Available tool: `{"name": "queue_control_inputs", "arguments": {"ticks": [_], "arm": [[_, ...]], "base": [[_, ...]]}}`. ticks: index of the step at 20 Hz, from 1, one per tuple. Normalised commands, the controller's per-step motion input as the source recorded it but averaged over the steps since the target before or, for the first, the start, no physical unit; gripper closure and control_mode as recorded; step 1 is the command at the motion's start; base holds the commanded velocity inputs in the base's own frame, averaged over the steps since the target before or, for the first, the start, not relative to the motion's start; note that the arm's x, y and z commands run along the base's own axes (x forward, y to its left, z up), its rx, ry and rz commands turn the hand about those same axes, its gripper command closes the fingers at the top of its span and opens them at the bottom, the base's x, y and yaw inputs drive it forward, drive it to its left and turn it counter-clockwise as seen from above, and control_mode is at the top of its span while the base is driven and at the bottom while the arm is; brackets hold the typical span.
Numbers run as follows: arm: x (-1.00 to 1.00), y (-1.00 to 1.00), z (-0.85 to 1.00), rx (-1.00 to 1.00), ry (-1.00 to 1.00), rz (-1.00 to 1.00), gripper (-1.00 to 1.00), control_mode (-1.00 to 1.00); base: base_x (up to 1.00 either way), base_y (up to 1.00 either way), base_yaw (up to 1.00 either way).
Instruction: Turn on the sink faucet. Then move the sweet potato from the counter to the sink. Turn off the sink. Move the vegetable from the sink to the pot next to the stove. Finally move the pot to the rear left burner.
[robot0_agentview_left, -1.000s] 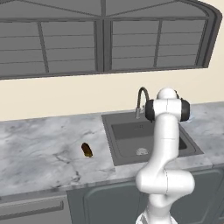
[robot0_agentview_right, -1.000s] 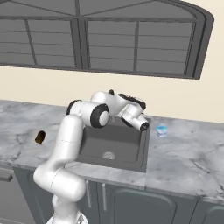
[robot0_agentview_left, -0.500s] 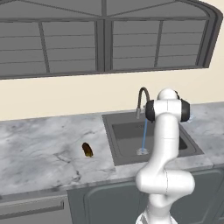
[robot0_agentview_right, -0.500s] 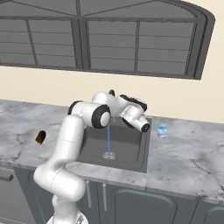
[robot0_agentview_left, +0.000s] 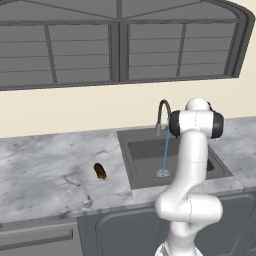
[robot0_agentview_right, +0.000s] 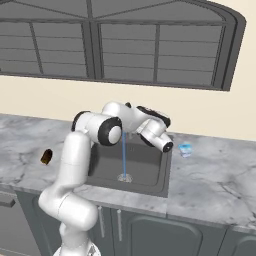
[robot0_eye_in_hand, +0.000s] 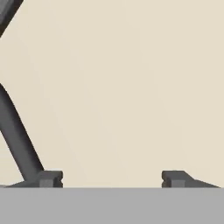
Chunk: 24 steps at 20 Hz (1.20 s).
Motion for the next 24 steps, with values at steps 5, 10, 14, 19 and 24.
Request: {"name": "queue_control_inputs", "arguments": {"ticks": [5, 10, 14, 19, 24], "arm": [[-0.61, -0.19, 0.63, 0.0, -0.05, 0.0, -1.0, -1.0], [-0.75, -0.25, 0.73, 0.0, -0.15, 0.0, -1.0, -1.0], [-0.89, -0.04, 0.72, -0.02, -0.19, 0.0, -1.0, -1.0], [-0.93, 0.0, 0.87, -0.07, -0.22, 0.0, -1.0, -1.0], [-0.81, 0.09, 1.0, -0.12, -0.16, 0.0, -1.0, -1.0]], "base": [[0.0, 0.0, 0.0], [0.0, 0.0, 0.0], [0.0, 0.0, 0.0], [0.0, 0.0, 0.0], [0.0, 0.0, 0.0]]}}
